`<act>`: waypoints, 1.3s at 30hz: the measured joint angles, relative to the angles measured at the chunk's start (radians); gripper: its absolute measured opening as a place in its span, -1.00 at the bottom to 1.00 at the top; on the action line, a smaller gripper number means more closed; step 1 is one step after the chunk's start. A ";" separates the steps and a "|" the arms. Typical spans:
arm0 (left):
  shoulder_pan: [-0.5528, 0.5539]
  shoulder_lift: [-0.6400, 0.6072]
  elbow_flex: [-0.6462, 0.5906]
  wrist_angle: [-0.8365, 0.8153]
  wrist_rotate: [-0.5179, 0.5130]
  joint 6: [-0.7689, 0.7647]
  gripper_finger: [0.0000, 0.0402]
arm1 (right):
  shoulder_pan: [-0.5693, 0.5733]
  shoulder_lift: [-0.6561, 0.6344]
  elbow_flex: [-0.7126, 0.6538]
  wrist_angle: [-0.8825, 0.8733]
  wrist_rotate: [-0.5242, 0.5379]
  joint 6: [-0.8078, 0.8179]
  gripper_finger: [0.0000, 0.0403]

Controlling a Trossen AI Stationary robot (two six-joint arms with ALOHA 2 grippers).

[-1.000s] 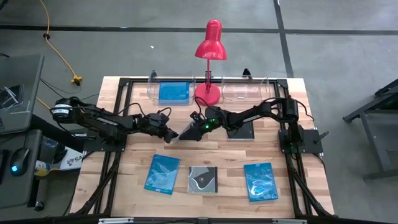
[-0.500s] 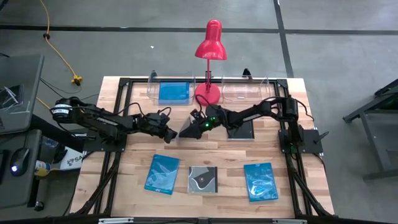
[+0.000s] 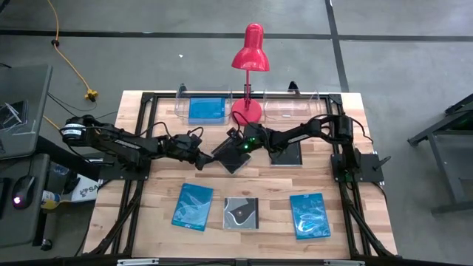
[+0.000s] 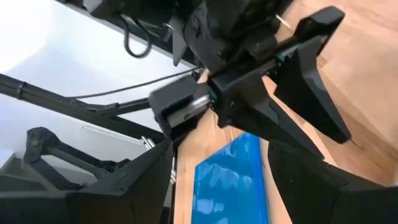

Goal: Pick & place jewel cases by type
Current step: Put the left black cd case into the right transparent bin

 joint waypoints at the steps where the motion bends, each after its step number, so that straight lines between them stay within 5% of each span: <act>1: 0.000 0.000 0.000 0.000 0.000 0.000 -0.40 | 0.000 0.000 0.000 -0.001 0.000 0.000 0.25; 14: 0.000 0.000 0.000 -0.055 -0.096 0.001 -0.40 | -0.032 -0.002 0.000 -0.107 -0.016 -0.009 0.25; 27: 0.000 0.000 0.000 -0.044 -0.076 0.074 -0.40 | -0.074 -0.054 0.001 -0.291 -0.090 -0.091 0.25; 33: 0.001 0.000 -0.001 -0.023 -0.072 0.137 -0.40 | -0.077 -0.190 0.002 -0.584 0.046 -0.255 0.25; 39: 0.001 0.000 0.000 0.048 -0.101 0.328 -0.40 | -0.044 -0.325 0.002 -0.935 0.316 -0.323 0.25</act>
